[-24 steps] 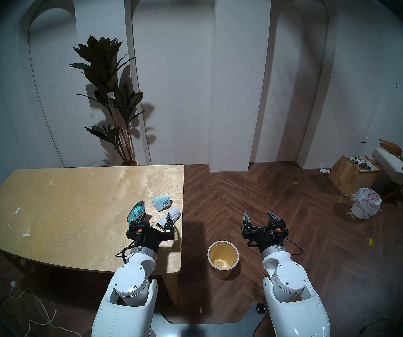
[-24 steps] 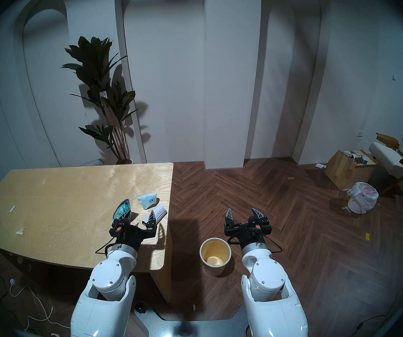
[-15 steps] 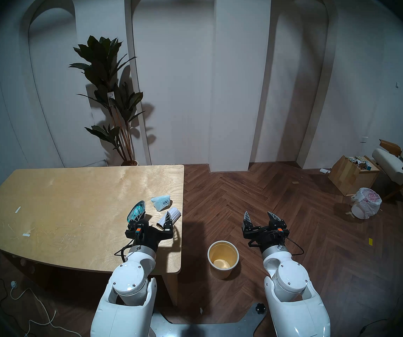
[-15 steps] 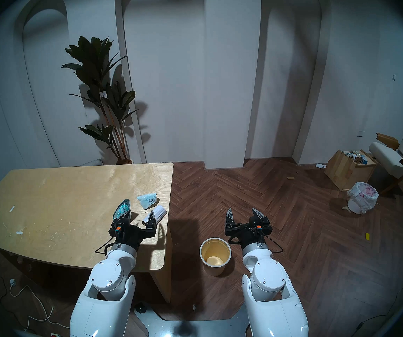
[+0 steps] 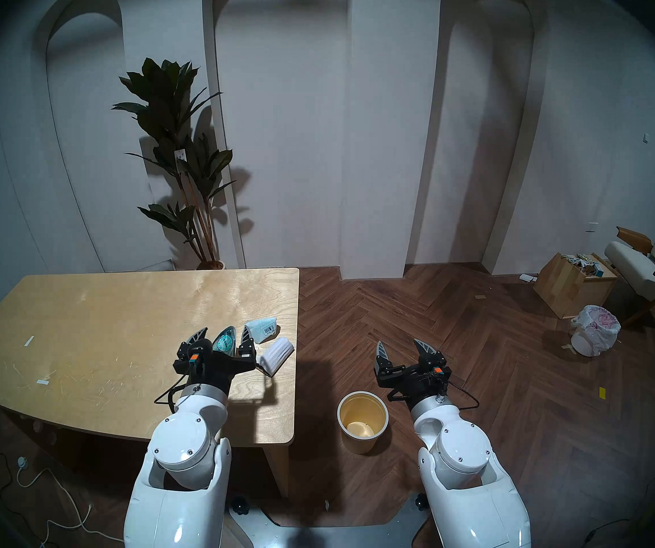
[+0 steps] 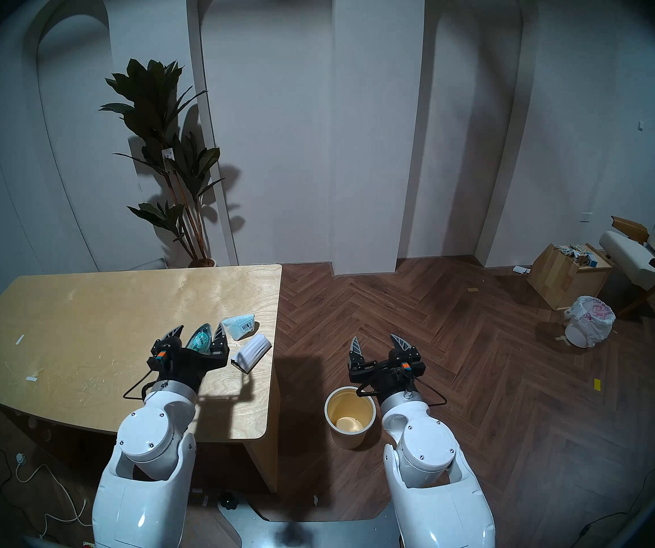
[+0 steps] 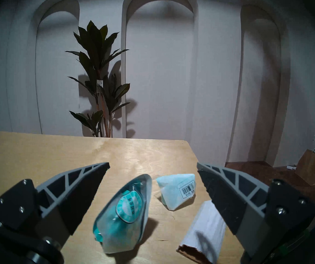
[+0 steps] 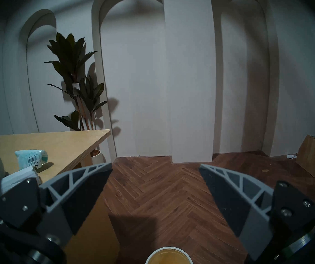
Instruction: Put the trash into the trash bin on the ground
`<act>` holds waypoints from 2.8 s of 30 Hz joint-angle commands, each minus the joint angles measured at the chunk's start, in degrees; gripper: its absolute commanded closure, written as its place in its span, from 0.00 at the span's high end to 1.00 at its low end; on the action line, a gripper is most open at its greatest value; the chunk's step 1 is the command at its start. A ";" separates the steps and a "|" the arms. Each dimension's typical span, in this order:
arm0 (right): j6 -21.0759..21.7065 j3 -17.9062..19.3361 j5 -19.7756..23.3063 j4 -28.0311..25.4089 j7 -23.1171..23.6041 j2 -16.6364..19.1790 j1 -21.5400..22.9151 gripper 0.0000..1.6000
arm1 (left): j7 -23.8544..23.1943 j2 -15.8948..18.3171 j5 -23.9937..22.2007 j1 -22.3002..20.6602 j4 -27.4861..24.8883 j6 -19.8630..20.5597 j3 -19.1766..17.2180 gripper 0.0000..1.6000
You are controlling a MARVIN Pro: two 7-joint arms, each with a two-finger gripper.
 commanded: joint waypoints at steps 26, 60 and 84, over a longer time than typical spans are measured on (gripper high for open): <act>10.09 -27.41 5.32 3.48 -11.25 5.81 16.76 1.00 | 4.62 1.85 -1.35 -2.27 0.25 -1.08 -8.82 1.00; 9.35 -44.78 19.98 24.46 -30.28 -1.34 34.40 1.00 | 5.27 2.53 -1.87 -2.20 0.35 -1.29 -8.40 1.00; 4.72 -50.66 29.58 34.88 -38.09 -5.08 39.62 1.00 | 5.42 2.75 -2.03 -2.13 0.36 -1.42 -8.27 1.00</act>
